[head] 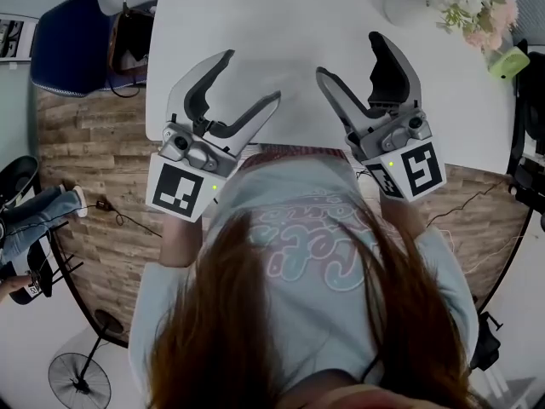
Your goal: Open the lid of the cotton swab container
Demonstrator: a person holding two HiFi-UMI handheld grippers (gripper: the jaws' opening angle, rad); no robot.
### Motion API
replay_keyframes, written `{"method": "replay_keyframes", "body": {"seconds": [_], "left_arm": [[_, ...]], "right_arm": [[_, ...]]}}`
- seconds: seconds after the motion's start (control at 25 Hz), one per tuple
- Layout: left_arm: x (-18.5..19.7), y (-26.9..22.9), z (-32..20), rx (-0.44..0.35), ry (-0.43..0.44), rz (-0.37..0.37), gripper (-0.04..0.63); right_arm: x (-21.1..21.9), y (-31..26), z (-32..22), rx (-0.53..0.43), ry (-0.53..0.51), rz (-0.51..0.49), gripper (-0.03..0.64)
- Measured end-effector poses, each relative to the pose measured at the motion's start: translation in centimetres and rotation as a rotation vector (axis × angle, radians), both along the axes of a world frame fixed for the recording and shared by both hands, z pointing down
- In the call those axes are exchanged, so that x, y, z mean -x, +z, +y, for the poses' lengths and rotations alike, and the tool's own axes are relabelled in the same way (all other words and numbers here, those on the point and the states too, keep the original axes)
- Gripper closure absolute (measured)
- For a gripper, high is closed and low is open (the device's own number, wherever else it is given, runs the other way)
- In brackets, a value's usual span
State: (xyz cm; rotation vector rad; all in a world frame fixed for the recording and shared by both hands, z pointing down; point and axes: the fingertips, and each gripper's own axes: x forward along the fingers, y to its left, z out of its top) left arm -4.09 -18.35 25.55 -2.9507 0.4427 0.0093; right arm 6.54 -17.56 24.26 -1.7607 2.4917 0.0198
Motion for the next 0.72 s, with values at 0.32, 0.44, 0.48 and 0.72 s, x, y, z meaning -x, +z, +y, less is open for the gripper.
{"method": "replay_keyframes", "body": {"seconds": [0.32,0.44,0.48,0.72], "left_arm": [[-0.2,3.1,0.0,0.058,0.044,-0.047,0.325],[-0.4,4.6,0.2,0.063,0.069,-0.079,0.320],[-0.5,5.1,0.3,0.056,0.083,-0.093,0.317],[-1.4,8.4,1.4,0.054,0.166,-0.183,0.307]], "right_arm": [[0.9,1.5,-0.7,0.033,-0.026,0.002,0.265],[0.9,2.0,-0.9,0.043,-0.030,0.007,0.265],[1.0,2.2,-0.9,0.049,-0.033,0.010,0.265],[1.5,3.0,-1.1,0.072,-0.048,0.022,0.265]]}}
